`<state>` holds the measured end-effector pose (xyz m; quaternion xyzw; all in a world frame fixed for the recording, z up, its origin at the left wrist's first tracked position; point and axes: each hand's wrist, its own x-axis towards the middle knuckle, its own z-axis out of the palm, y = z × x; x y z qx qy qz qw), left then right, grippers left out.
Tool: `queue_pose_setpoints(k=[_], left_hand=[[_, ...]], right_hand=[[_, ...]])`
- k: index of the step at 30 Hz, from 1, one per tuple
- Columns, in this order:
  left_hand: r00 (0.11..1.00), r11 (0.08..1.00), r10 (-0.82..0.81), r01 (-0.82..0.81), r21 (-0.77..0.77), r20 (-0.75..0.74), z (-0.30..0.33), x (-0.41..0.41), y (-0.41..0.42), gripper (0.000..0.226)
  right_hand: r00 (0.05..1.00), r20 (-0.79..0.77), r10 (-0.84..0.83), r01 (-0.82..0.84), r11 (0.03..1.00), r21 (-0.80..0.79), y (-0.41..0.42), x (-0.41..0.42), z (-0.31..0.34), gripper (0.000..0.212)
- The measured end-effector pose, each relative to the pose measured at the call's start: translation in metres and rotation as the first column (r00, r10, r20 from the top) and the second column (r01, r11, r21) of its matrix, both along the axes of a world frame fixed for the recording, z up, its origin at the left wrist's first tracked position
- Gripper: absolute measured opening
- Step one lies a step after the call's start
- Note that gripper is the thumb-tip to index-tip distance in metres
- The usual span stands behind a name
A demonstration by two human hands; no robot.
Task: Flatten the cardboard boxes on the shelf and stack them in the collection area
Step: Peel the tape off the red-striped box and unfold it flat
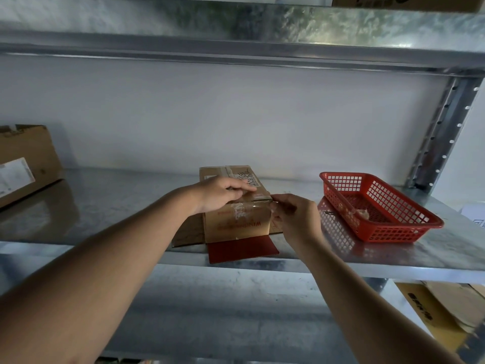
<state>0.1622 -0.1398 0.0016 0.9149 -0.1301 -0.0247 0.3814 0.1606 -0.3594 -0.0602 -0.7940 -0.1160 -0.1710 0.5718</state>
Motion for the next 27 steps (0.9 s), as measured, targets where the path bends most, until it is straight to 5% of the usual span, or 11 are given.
queue_pose_setpoints(k=[5,9,13,21,25,27], left_hand=[[1.0,0.982,0.026,-0.025,0.187,0.0,0.003,0.004,-0.007,0.042],[0.999,0.935,0.031,-0.015,0.355,-0.04,0.015,0.003,0.001,0.042],[0.993,0.848,0.056,-0.1,0.521,0.1,0.019,0.0,0.028,0.038],[0.986,0.877,-0.049,-0.035,0.48,0.16,0.009,0.008,0.063,0.034],[0.974,0.953,-0.004,-0.064,0.295,0.226,0.0,0.012,0.072,0.064],[0.962,0.975,-0.037,-0.024,0.219,0.272,-0.005,0.013,0.073,0.055]], right_hand=[[0.984,0.134,-0.119,0.141,0.975,-0.171,0.004,-0.005,0.0,0.022],[0.984,0.093,-0.154,0.164,0.981,-0.107,0.005,-0.002,0.002,0.016],[0.993,-0.012,-0.115,0.115,0.987,0.114,0.004,0.004,0.003,0.02],[0.95,0.277,0.145,-0.122,0.988,-0.099,0.036,-0.017,0.004,0.02],[0.85,0.449,0.276,-0.146,0.942,-0.303,0.057,-0.022,0.015,0.018],[0.807,0.483,0.34,-0.148,0.908,-0.392,0.068,-0.025,0.023,0.022]])
